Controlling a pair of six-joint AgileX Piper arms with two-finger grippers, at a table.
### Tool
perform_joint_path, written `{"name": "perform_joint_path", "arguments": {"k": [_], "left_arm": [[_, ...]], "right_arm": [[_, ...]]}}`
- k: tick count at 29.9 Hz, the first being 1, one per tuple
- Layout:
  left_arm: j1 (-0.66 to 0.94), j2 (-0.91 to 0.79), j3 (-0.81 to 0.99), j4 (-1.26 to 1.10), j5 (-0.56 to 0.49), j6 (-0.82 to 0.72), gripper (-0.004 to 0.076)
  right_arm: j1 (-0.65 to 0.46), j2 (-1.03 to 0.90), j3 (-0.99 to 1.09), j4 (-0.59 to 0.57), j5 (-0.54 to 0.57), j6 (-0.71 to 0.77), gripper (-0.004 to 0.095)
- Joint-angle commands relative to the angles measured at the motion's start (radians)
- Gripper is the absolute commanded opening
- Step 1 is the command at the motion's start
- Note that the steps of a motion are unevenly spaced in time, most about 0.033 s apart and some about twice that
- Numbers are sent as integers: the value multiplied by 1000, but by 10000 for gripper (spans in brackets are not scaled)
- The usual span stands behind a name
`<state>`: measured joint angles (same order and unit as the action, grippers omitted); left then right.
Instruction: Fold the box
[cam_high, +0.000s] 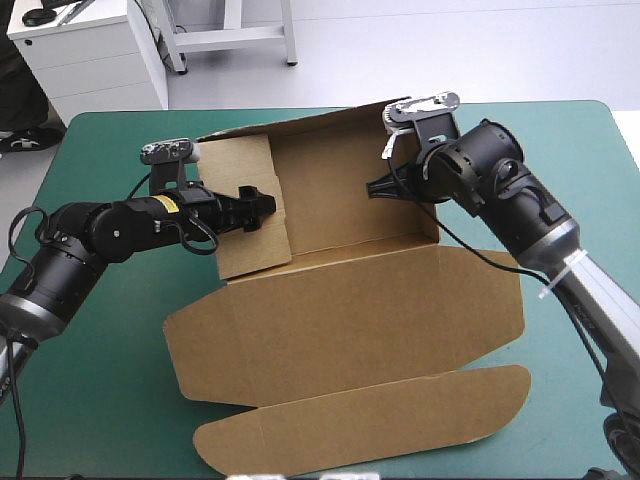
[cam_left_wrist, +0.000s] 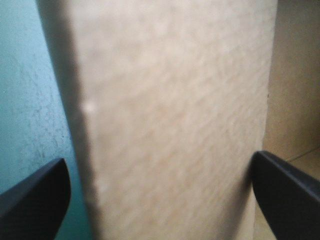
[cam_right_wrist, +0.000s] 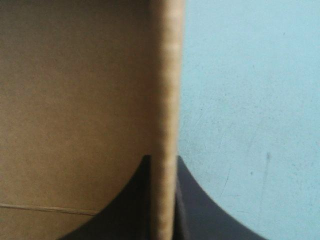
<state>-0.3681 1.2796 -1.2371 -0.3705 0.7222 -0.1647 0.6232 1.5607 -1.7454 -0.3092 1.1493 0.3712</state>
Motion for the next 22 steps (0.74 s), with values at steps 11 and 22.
{"name": "perform_joint_path", "arguments": {"k": [11, 22], "left_arm": [[-8, -24, -42, -10, -18, -13, 624], [-48, -24, -37, -33, -50, -11, -7]], "right_arm": [[62, -39, -32, -126, -55, 96, 0], [62, -39, -32, -123, -48, 126, 0]]}}
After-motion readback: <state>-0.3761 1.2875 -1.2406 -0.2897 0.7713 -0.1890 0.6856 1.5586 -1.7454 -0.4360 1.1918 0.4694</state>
